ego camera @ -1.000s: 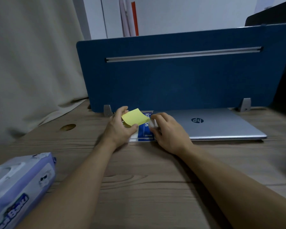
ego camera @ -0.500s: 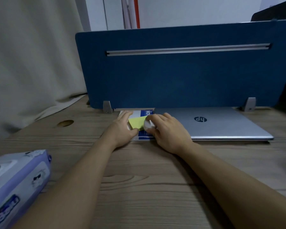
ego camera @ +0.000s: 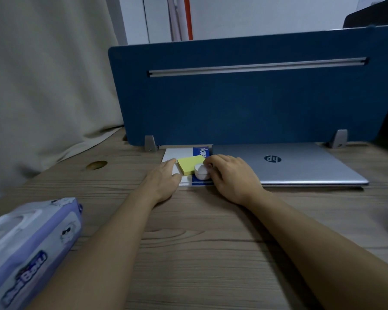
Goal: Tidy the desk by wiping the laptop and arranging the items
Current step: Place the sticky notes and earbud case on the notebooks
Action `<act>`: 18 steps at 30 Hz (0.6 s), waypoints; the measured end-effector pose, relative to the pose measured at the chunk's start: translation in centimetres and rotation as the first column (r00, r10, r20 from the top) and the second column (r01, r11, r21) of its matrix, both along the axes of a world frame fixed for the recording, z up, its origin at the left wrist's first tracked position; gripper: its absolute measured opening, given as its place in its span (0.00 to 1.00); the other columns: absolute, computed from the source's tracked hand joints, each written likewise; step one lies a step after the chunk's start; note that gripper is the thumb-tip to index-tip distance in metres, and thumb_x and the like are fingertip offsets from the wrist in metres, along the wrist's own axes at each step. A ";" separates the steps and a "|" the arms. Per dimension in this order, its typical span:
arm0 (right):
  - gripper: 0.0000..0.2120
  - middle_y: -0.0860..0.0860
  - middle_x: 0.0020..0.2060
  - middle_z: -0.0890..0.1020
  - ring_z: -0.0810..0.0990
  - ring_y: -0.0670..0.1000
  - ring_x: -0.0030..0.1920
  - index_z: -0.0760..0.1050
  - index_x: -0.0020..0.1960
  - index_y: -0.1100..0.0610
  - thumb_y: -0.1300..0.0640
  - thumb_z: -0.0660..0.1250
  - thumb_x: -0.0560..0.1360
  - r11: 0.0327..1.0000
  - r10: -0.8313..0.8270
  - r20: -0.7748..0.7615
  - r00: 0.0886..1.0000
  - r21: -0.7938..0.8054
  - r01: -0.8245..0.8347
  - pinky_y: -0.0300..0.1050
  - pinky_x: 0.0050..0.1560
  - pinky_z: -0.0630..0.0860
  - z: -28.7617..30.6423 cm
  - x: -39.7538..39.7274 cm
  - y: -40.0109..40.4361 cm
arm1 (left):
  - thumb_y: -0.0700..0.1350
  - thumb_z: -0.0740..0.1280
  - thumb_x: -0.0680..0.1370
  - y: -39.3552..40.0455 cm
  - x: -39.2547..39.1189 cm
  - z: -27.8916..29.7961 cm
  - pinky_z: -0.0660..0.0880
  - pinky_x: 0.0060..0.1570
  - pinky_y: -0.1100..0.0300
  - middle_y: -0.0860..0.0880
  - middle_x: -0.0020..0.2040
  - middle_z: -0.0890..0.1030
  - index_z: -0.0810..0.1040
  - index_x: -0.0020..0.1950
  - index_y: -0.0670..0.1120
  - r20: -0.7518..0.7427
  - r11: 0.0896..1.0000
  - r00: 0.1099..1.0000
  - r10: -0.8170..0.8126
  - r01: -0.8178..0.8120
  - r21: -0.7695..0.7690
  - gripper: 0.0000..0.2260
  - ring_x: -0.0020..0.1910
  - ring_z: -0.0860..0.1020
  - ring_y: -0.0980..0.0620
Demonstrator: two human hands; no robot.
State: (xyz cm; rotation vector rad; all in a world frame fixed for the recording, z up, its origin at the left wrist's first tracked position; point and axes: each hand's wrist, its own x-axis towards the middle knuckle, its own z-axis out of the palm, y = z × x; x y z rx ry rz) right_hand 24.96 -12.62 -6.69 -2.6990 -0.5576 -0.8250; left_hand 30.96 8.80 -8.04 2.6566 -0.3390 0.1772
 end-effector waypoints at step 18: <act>0.13 0.52 0.58 0.81 0.77 0.55 0.57 0.73 0.62 0.53 0.56 0.59 0.79 0.989 -0.070 -0.065 0.995 0.123 0.078 0.51 0.56 0.73 -0.7 -6.8 -2.2 | 0.47 0.52 0.80 2.7 -2.3 0.3 0.58 0.73 0.48 0.52 0.79 0.56 0.62 0.76 0.54 -0.127 0.998 0.990 -0.056 0.054 -0.020 0.23 0.76 0.58 0.51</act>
